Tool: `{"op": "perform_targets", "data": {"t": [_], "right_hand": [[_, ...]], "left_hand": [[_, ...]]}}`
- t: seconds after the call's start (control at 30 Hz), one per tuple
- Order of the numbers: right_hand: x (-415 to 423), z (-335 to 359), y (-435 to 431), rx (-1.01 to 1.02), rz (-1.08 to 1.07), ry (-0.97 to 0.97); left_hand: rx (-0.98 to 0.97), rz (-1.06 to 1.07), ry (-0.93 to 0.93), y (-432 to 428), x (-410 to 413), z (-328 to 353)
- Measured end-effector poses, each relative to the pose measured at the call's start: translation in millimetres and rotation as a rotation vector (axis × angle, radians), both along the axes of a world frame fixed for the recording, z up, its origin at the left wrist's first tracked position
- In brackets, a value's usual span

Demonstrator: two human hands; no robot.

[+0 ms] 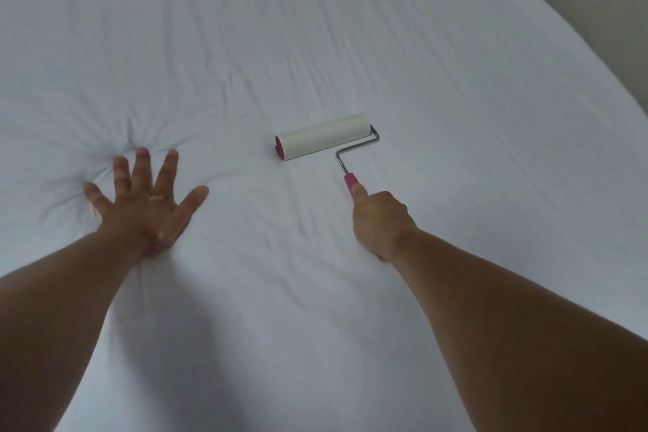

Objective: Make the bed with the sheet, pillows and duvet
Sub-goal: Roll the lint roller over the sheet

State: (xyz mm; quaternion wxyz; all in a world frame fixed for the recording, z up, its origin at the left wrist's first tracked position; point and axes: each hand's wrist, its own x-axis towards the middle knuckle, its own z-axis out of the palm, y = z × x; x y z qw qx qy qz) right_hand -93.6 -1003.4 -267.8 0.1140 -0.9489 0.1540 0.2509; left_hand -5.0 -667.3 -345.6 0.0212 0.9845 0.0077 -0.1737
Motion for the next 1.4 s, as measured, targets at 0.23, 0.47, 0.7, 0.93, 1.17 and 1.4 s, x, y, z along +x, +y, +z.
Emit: {"op": "perform_targets", "data": {"t": [0.23, 0.47, 0.7, 0.93, 1.17, 1.4], "right_hand": [[-100.5, -2.1, -2.0, -0.032, -0.108, -0.014], [-196.2, 10.0, 1.6, 0.206, -0.472, -0.024], [-269.8, 10.4, -0.6, 0.225, -0.540, -0.026], [-360.5, 10.2, 0.6, 0.195, -0.553, -0.078], [-441.6, 12.9, 4.6, 0.214, -0.535, -0.052], [-528.3, 22.5, -0.5, 0.245, -0.603, 0.037]], "left_hand": [[0.011, -0.284, -0.124, 1.5, -64.1, 15.0], [-0.031, -0.430, -0.152, -5.7, -149.6, 19.7], [-0.042, -0.433, -0.168, -8.1, -189.5, 24.3], [-0.053, -0.385, -0.148, -27.1, -249.8, 30.8], [-0.039, -0.357, -0.119, -52.9, -323.0, 33.0], [-0.047, -0.357, -0.124, -52.1, -336.7, 29.0]]}}
